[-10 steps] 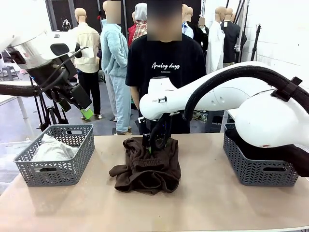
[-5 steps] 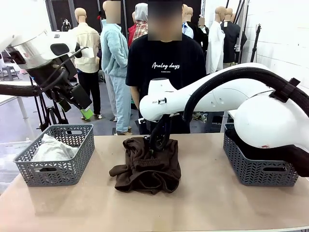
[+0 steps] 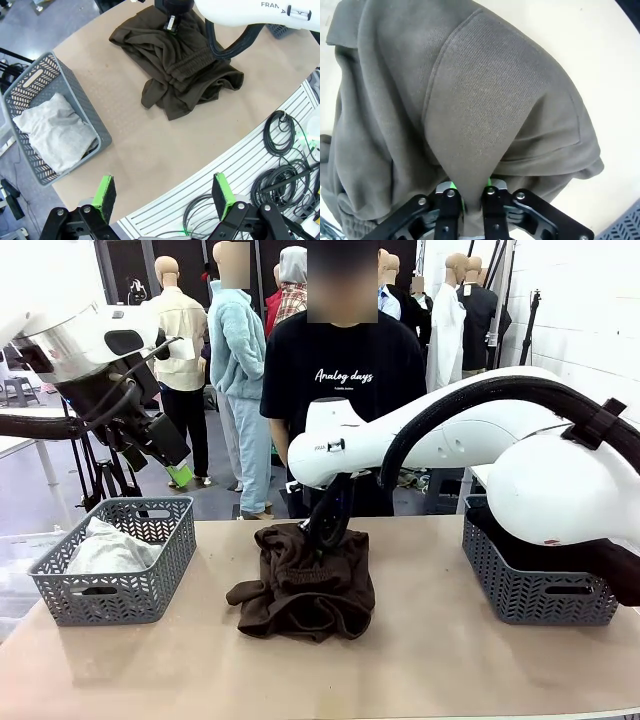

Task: Sort the tops and bottoms.
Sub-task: Lift clothes from the center of the table with your right hand.

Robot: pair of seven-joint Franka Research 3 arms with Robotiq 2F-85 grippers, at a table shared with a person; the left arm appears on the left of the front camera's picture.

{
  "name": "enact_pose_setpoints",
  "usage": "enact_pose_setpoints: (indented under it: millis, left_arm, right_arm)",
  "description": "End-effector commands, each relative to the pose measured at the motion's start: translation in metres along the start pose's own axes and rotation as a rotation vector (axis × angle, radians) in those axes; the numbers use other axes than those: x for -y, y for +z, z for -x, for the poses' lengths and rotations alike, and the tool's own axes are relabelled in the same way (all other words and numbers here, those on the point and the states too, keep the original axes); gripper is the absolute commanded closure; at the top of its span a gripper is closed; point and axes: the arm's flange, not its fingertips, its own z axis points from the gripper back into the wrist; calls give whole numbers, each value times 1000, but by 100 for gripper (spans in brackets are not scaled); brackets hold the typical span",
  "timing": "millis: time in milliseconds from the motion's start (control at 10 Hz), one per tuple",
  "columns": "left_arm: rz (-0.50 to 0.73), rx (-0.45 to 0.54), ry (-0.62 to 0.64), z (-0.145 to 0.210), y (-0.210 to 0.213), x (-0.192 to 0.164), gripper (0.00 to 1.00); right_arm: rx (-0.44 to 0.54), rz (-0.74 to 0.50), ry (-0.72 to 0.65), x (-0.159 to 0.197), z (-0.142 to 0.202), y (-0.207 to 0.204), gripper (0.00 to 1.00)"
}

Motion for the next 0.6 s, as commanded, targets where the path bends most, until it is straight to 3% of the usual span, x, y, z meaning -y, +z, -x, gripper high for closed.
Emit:
enact_pose_setpoints:
  millis: [0,200,500]
  left_arm:
    - [-16,9,-3,1,-1,-2,0]
    - [-16,9,-3,1,-1,-2,0]
    - [-16,9,-3,1,-1,-2,0]
  right_arm:
    - [-37,-33,-29,-2,-3,-1,100]
    - [-29,-85,-6,-4,-4,8,100]
    - [2,-111,1,-20,20,95,100]
